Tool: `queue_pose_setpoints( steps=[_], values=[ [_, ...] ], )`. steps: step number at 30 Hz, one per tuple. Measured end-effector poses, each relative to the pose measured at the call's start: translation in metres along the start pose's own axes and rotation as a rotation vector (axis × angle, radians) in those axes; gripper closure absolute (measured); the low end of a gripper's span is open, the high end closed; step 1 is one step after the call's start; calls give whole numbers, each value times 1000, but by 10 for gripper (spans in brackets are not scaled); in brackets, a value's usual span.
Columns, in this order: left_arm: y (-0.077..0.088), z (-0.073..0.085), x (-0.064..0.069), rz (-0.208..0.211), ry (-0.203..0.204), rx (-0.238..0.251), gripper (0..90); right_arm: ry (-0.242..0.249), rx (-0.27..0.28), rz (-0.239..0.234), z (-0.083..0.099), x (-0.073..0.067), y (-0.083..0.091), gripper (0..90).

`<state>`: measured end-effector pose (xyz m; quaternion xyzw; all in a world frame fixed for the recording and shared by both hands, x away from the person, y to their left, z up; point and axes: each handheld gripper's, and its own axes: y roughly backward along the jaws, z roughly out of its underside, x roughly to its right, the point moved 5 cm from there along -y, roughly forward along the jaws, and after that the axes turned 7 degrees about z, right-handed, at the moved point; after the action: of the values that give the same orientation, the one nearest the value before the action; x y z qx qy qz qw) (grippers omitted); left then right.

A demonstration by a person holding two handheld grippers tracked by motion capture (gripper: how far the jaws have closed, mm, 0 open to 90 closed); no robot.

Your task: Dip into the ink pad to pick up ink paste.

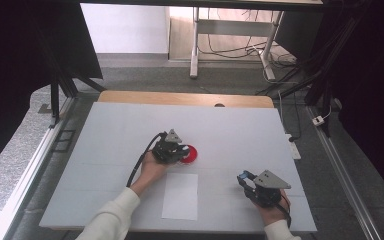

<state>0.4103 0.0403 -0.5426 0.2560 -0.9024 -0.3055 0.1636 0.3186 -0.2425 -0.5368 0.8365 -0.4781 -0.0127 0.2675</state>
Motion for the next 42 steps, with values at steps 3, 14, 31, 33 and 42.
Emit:
queue_pose_setpoints(
  steps=[3, 14, 31, 33, 42],
  values=[
    [0, 0, 0, 0, 2, 2, 754, 0, 1, 0, 0, 0, 0, 649],
    [5, -2, -1, 8, 14, 28, 752, 4, -5, 6, 0, 1, 0, 649],
    [16, -9, -10, -12, 28, 84, 752, 5, -8, 0, 0, 0, -1, 649],
    [15, -9, -12, -10, 32, 83, 752, 6, -9, 0, 1, 0, -1, 649],
    [11, -8, -15, -8, 39, 69, 752, 6, -5, 0, 1, 1, 0, 649]
  ],
)
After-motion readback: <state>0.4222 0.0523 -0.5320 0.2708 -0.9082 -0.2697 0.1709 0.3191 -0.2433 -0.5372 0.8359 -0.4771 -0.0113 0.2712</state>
